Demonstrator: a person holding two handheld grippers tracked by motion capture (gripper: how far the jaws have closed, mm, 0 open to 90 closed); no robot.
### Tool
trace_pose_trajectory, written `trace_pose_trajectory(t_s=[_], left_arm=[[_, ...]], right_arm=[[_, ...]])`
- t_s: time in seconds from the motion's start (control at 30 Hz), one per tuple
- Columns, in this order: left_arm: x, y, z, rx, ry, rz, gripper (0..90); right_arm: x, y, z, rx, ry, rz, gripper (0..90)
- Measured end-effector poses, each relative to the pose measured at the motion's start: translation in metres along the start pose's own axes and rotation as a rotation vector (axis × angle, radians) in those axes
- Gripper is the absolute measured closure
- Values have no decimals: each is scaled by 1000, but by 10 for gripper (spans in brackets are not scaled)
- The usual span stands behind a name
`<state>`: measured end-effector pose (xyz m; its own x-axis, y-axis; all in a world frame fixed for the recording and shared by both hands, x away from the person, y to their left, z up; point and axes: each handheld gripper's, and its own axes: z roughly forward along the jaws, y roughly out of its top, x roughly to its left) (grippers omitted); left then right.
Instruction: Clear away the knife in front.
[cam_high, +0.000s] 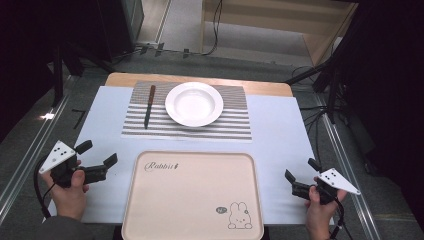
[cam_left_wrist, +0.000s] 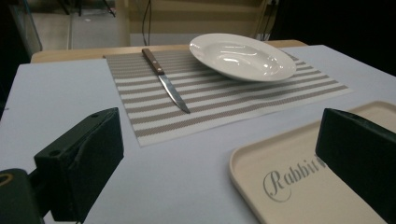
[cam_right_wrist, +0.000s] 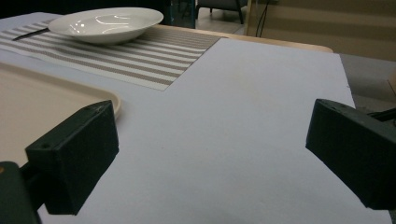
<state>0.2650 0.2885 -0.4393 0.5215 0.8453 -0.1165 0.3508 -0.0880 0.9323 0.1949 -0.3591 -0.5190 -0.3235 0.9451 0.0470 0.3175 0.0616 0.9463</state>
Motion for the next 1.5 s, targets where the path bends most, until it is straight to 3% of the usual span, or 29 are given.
trace_pose_trajectory(t_s=[0.4,0.8,1.07,1.1,1.23,1.5], left_arm=[[-4,42,29,6,-20,37,10],[4,71,63,55,-31,32,11],[8,79,89,96,-38,34,28],[7,82,96,101,-19,51,36],[9,84,111,124,-20,50,36],[22,90,136,160,-10,5,37]], right_arm=[[0,0,0,0,2,-4,10],[1,0,0,-1,4,-9,10],[1,0,0,-1,5,-15,10],[1,0,0,-2,6,-16,10],[1,0,0,0,8,-21,9],[2,0,0,-2,11,-25,9]])
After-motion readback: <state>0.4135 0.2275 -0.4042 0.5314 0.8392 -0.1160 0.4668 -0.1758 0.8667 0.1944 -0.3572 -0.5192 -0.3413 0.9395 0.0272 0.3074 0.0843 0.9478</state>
